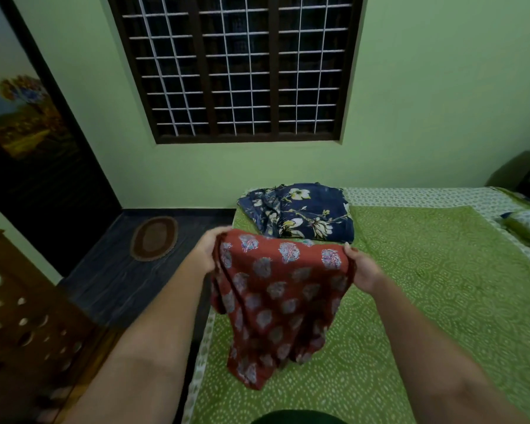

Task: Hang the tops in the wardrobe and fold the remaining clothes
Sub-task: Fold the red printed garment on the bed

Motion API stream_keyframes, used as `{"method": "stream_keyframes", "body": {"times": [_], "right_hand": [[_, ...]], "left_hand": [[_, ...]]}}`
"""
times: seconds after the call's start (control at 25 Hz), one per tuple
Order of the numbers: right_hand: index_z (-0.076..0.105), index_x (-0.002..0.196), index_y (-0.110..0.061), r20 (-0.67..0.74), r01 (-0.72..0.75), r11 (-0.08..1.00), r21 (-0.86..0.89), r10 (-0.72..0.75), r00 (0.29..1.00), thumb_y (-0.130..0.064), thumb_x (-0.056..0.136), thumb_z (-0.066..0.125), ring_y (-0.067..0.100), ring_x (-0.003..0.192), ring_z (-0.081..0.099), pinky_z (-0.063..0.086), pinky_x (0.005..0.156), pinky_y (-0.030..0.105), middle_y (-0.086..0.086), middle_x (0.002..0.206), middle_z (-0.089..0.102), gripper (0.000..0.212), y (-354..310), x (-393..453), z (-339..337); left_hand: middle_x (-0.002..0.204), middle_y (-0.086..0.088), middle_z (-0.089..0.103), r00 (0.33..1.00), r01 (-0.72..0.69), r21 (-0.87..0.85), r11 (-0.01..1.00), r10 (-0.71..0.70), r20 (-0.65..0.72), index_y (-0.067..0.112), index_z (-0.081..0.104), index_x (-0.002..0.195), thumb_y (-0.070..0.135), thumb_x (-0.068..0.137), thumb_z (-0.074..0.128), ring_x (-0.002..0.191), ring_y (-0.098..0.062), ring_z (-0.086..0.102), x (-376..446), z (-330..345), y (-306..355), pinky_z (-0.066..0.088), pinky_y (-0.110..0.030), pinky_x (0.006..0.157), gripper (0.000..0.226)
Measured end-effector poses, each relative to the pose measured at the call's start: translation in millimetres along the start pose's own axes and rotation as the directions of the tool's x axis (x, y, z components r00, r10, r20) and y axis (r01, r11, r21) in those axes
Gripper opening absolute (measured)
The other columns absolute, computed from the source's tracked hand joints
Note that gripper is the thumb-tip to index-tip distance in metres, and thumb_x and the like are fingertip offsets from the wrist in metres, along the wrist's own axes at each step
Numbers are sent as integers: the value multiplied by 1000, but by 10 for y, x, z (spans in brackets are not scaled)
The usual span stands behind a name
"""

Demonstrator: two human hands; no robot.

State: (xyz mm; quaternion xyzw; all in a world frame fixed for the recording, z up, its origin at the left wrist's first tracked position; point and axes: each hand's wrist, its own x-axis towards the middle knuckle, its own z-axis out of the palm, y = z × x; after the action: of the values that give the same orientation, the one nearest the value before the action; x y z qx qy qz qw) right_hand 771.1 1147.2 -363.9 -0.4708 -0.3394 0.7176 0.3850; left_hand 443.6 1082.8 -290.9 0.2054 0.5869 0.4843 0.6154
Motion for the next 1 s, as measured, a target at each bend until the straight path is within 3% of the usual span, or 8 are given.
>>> {"method": "stream_keyframes", "body": {"times": [0.12,0.24,0.44,0.56,0.68,0.8,0.92,1.0], "right_hand": [[56,119,7,-59,13,971,-237,-28,998,-23,97,52,18,71,69,59,64,29,10,87,71,37,-426,-10,-59],[55,117,6,-53,46,947,-318,-66,996,-18,99,48,13,61,68,56,54,23,13,92,67,31,-1003,-53,-8],[61,90,-15,29,195,957,-214,-193,981,-34,99,44,4,54,65,51,60,21,-4,61,69,27,-2069,-348,185],[63,110,-15,47,125,891,-436,-116,992,-31,94,55,10,87,60,45,82,25,2,106,68,24,-1735,-277,-28],[61,104,-11,-12,192,911,-364,-211,977,-21,96,53,13,84,55,46,74,25,5,103,59,14,-1812,-295,17],[62,89,-18,3,260,928,-266,-269,963,-31,94,54,12,79,57,43,72,27,-2,82,66,16,-2067,-355,181],[63,107,-12,-3,38,881,-472,-45,999,-42,86,62,17,86,60,43,76,32,3,95,67,37,-1490,-254,26],[61,104,-12,-76,-88,824,-559,54,996,-36,93,56,18,89,57,44,75,30,5,99,63,26,-1030,-251,-86]], "left_hand": [[88,-12,69,970,-63,-133,989,29,-240,7,61,88,19,87,66,64,-25,66,22,-464,-71,55,-36,62,13],[98,-18,69,919,-195,-105,975,144,-367,6,60,80,21,83,73,69,-23,64,107,-633,252,55,-44,83,20],[108,-8,67,883,-431,-40,901,413,-222,11,63,94,30,84,70,81,-17,65,-71,-313,1273,53,-33,85,22],[112,-9,65,899,-359,202,911,396,-188,11,63,108,31,87,67,87,-21,61,-167,-233,1160,47,-33,88,29],[107,-8,67,827,-387,316,866,477,-296,8,64,109,31,89,64,85,-19,61,-181,-330,1143,45,-29,77,30],[99,-4,68,821,-493,192,849,527,-220,12,62,99,37,94,56,92,-21,63,-267,-303,1268,47,-32,85,26],[103,-12,66,875,-381,327,865,451,-175,10,63,102,40,96,51,99,-31,61,-55,-496,759,43,-33,85,33],[113,-20,64,871,-243,550,799,429,-239,1,66,104,34,98,50,107,-38,59,115,-743,358,44,-36,89,38]]}}
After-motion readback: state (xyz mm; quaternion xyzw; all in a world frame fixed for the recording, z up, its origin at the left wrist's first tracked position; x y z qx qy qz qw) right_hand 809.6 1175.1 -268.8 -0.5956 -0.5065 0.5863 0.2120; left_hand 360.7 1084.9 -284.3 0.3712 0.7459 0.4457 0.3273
